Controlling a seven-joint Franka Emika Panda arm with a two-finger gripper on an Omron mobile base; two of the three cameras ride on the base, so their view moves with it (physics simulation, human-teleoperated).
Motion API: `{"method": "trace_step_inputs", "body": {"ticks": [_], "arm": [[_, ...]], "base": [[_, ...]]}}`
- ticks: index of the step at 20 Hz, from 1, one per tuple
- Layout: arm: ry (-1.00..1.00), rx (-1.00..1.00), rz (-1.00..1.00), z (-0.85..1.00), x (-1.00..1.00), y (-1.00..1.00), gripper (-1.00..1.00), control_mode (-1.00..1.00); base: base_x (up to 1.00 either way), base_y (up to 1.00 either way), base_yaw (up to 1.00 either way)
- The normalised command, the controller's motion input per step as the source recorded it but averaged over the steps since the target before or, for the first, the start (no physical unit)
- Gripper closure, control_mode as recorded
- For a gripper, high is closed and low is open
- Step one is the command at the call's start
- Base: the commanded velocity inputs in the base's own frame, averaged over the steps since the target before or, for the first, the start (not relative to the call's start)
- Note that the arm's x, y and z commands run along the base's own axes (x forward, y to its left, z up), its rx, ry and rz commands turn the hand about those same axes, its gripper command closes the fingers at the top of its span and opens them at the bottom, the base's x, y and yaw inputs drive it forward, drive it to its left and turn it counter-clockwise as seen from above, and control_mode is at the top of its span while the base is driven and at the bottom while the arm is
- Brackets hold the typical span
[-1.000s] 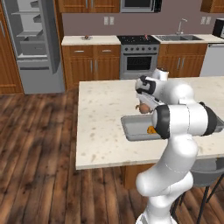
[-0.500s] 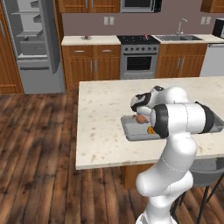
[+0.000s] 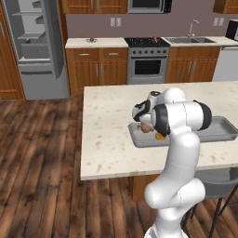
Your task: Place the cold items (orange and onion) from the fridge in one tupperware on the dining counter. Place the warm items (kebab skewer and hot dog) in the stove area in another tupperware.
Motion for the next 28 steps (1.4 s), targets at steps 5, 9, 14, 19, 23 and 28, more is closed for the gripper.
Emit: {"method": "trace_step_inputs", "body": {"ticks": [5, 9, 14, 19, 23, 28], "arm": [[0.01, -0.05, 0.07, -0.22, 0.02, 0.00, -1.00, -1.00], [-0.03, -0.01, 0.10, -0.08, -0.31, 0.00, -1.00, -1.00], [-0.08, 0.00, 0.13, -0.01, -0.42, -0.04, -1.00, -1.00], [0.01, 0.01, 0.20, 0.21, -0.15, -0.04, -1.00, -1.00], [0.08, 0.00, 0.24, 0.85, -0.35, -0.01, -1.00, -1.00], [0.06, 0.00, 0.29, 1.00, -0.74, -0.02, -1.00, -1.00]], "base": [[0.00, 0.00, 0.00], [0.00, 0.00, 0.00], [0.00, 0.00, 0.00], [0.00, 0.00, 0.00], [0.00, 0.00, 0.00], [0.00, 0.00, 0.00]]}}
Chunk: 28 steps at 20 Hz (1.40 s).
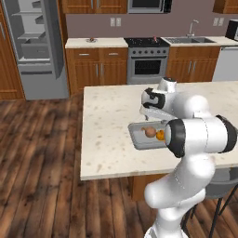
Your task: Place the cold items (orange and onion) from the fridge in one tupperware on the dining counter. Place the warm items (kebab skewer and hot dog) in the stove area in another tupperware.
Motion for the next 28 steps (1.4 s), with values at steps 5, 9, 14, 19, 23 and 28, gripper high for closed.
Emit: {"method": "trace_step_inputs", "body": {"ticks": [5, 9, 14, 19, 23, 28], "arm": [[0.09, -0.10, 0.31, 0.65, -1.00, 0.00, -1.00, -1.00], [0.07, -0.12, 0.33, 0.25, -1.00, 0.00, -1.00, -1.00], [0.00, -0.03, 0.29, 0.00, -1.00, 0.00, -1.00, -1.00], [-0.07, 0.00, 0.26, -0.18, -1.00, 0.00, -1.00, -1.00], [-0.16, 0.00, 0.25, -0.28, -1.00, 0.03, -1.00, -1.00], [-0.09, -0.02, 0.16, -0.37, -0.94, 0.27, -1.00, -1.00]], "base": [[0.00, 0.00, 0.00], [0.00, 0.00, 0.00], [0.00, 0.00, 0.00], [0.00, 0.00, 0.00], [0.00, 0.00, 0.00], [0.00, 0.00, 0.00]]}}
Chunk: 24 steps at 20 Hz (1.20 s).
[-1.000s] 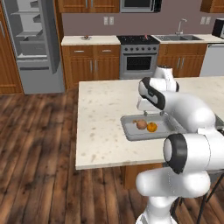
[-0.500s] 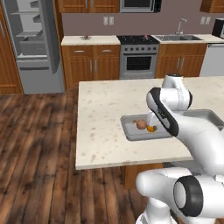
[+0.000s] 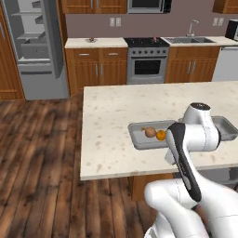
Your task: Place the cold items (orange and onion) from the fridge in one tupperware on the dining counter. Place the warm items (kebab skewer and hot dog) in the stove area in another tupperware.
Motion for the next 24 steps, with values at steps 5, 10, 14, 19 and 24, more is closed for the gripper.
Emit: {"method": "trace_step_inputs", "body": {"ticks": [5, 10, 14, 19, 24], "arm": [[-0.01, -0.05, 0.09, -0.25, -0.46, 0.33, -1.00, -1.00], [-0.07, -0.01, 0.04, -0.19, -0.30, 0.17, -1.00, -1.00], [-0.20, 0.00, 0.00, -0.17, -0.26, 0.00, -1.00, -1.00], [-0.18, 0.00, 0.00, -0.14, -0.22, 0.00, -1.00, -1.00], [0.00, 0.00, 0.00, 0.00, 0.00, 0.00, -1.00, 1.00]], "base": [[0.00, 0.00, 0.00], [0.00, 0.00, 0.00], [0.00, 0.00, 0.00], [0.00, 0.00, 0.00], [-0.50, 0.07, 0.00]]}}
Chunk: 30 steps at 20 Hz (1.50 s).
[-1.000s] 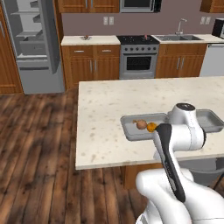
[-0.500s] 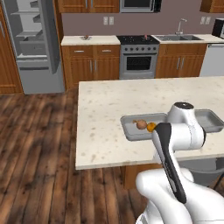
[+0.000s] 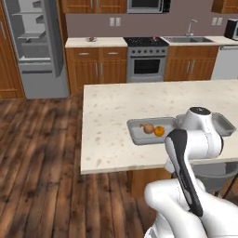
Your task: Place the cold items (orange and onion) from the fridge in one tupperware on the dining counter. Place the warm items (kebab skewer and hot dog) in the stove area in another tupperware.
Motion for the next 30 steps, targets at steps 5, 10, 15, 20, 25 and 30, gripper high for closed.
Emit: {"method": "trace_step_inputs", "body": {"ticks": [5, 10, 15, 20, 25, 30], "arm": [[0.00, 0.00, 0.00, 0.00, 0.00, 0.00, -1.00, 1.00], [0.00, 0.00, 0.00, 0.00, 0.00, 0.00, -1.00, 1.00], [0.00, 0.00, 0.00, 0.00, 0.00, 0.00, -1.00, 1.00], [0.00, 0.00, 0.00, 0.00, 0.00, 0.00, -1.00, 1.00], [0.00, 0.00, 0.00, 0.00, 0.00, 0.00, -1.00, 1.00], [0.00, 0.00, 0.00, 0.00, 0.00, 0.00, -1.00, 1.00]], "base": [[-0.64, 0.49, 0.00], [-0.55, 0.60, 0.00], [-0.01, 0.89, -0.10], [0.19, 1.00, -0.23], [0.12, 1.00, -0.27], [0.34, 0.94, -0.34]]}}
